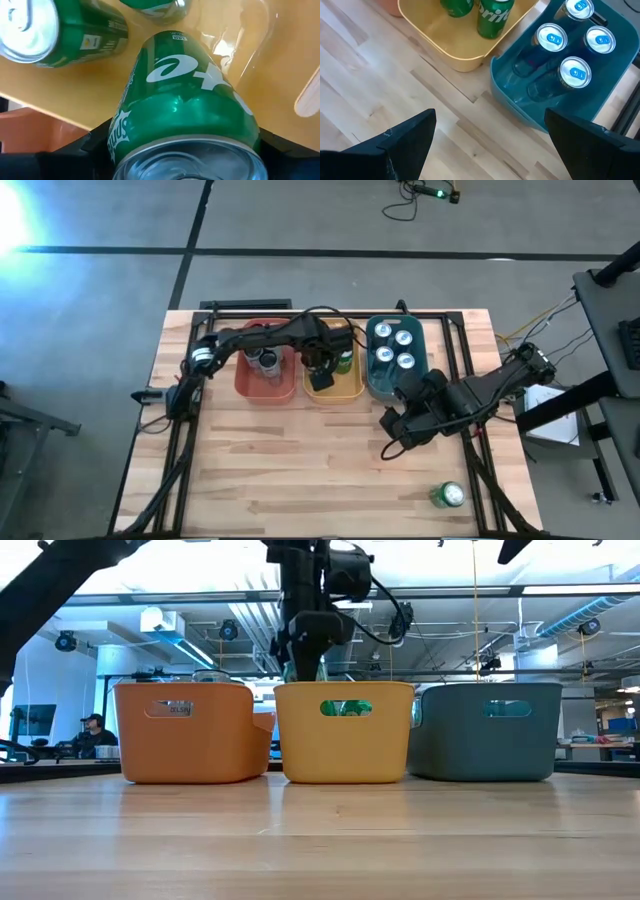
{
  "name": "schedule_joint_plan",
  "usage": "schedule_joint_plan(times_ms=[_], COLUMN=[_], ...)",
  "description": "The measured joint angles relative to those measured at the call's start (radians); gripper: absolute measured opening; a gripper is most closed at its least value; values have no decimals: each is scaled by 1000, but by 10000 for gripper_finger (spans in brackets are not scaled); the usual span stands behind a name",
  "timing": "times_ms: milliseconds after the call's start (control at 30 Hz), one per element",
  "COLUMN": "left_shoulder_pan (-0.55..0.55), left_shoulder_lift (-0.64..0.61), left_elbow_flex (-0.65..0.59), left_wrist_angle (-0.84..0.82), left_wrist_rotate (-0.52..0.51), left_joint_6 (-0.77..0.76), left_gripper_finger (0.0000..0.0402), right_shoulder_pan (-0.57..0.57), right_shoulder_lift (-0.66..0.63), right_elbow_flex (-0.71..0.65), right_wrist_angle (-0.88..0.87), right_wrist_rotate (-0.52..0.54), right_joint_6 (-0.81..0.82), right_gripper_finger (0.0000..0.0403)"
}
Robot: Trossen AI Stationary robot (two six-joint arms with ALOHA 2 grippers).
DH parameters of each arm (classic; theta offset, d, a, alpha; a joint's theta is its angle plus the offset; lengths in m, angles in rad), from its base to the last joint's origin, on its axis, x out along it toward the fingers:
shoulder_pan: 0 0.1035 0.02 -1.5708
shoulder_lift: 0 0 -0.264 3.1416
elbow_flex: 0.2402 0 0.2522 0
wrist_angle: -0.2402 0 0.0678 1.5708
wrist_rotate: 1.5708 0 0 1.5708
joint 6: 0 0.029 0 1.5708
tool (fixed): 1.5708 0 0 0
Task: Sort soda cans
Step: Put the green soda can into the yellow bin
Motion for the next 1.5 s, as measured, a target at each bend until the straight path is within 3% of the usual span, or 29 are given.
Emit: schedule_joint_plan(times_ms=[1500], left_shoulder_pan=[2], left_shoulder_lift=[73], left_elbow_flex=[-3], left_wrist_angle=[30], left_wrist_rotate=[-5], left_joint_6=[-5], left_gripper_finger=[289], right_shoulder_pan=[18], right_shoulder_lift=[0], right_elbow_flex=[0], right_wrist_angle=[68], right_wrist_rotate=[19], right_joint_6=[-18], right_gripper_finger=[368])
